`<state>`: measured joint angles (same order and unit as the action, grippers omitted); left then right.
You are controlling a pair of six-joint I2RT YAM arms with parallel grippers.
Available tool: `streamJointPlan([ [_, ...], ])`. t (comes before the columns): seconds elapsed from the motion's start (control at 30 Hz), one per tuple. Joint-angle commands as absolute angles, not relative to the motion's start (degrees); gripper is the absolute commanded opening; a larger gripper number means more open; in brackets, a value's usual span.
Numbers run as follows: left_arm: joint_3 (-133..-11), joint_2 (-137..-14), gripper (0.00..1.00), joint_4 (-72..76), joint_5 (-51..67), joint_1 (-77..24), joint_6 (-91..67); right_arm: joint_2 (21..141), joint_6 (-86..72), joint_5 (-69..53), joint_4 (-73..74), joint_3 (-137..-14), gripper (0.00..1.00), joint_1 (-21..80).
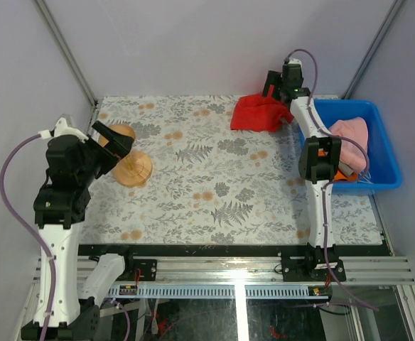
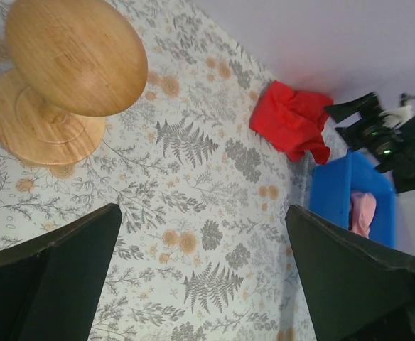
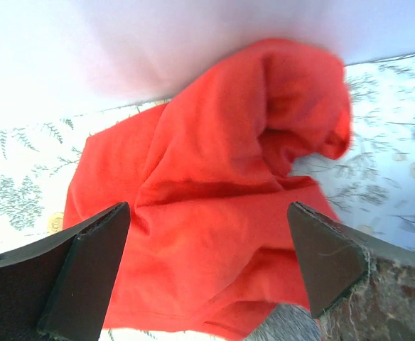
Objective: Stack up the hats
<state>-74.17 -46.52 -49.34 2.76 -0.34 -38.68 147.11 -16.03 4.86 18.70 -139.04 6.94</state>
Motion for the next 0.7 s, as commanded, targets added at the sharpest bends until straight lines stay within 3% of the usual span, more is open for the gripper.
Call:
streamJointPlan([
  [0.0,-75.01,-50.9,1.0,-45.02,8.15,-0.3,-34.28,135.89,-15.65,2.78,16.43,-133.31,1.0,6.5],
  [0.27,-75.76,-55.38,1.0,-46.11,3.34,-0.27,-32.53,126.91,-19.54,-12.53,26.4,-124.76,1.0,7.23],
  [0.43,-73.85,-54.69,1.0,-47.3,-9.57,-0.22,-35.65,117.97,-21.48,-17.2,30.85,-121.07,1.0,8.95],
  [0.53,-72.02,-53.55,1.0,-46.3,-13.86,0.68,-36.57,112.71,-23.59,-18.67,31.47,-121.25,1.0,8.99],
  [0.67,-69.91,-53.96,1.0,-42.9,-10.11,5.53,-35.8,109.78,-26.49,-20.58,36.17,-127.25,1.0,8.99],
])
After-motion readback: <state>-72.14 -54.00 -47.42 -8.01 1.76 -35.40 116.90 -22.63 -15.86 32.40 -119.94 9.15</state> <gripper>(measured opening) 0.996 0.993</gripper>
